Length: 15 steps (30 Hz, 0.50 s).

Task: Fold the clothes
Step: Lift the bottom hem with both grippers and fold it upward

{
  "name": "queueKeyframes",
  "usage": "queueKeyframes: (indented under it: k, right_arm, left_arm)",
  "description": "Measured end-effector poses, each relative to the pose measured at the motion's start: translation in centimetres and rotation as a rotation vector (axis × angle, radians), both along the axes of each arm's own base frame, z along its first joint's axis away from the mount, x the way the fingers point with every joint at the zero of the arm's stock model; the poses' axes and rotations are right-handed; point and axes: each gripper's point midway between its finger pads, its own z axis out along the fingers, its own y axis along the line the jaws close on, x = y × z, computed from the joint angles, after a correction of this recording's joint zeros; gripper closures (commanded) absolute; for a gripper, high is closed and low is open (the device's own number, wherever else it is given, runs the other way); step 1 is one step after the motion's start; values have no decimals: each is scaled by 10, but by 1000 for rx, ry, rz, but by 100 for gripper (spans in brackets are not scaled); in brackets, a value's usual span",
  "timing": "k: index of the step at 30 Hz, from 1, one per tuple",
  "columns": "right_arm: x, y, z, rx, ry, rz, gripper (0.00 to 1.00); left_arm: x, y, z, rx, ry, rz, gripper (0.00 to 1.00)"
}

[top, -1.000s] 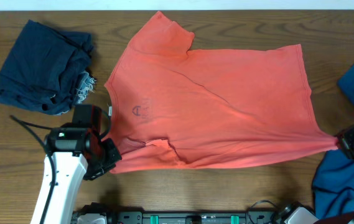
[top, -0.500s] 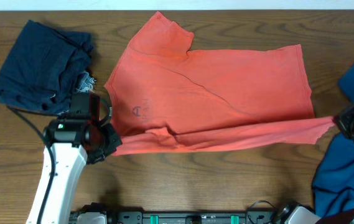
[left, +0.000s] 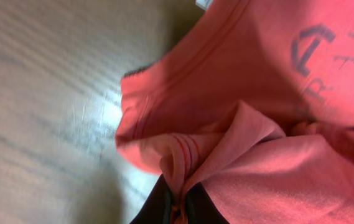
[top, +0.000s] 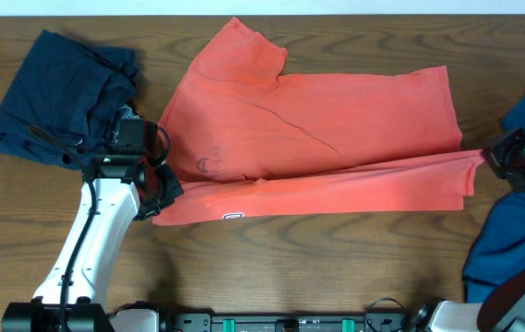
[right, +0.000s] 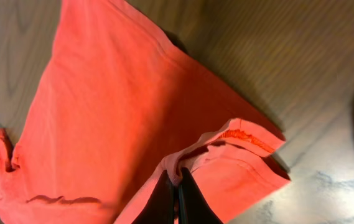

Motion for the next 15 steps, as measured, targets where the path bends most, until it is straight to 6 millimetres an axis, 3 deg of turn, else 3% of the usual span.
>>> queueKeyframes:
  k: [7, 15]
  right_arm:
    - [22, 14, -25, 18, 17, 49, 99]
    - [32, 16, -39, 26, 18, 56, 99]
  left_arm:
    - [17, 2, -1, 12, -55, -1, 94]
    - [19, 5, -16, 33, -11, -9, 94]
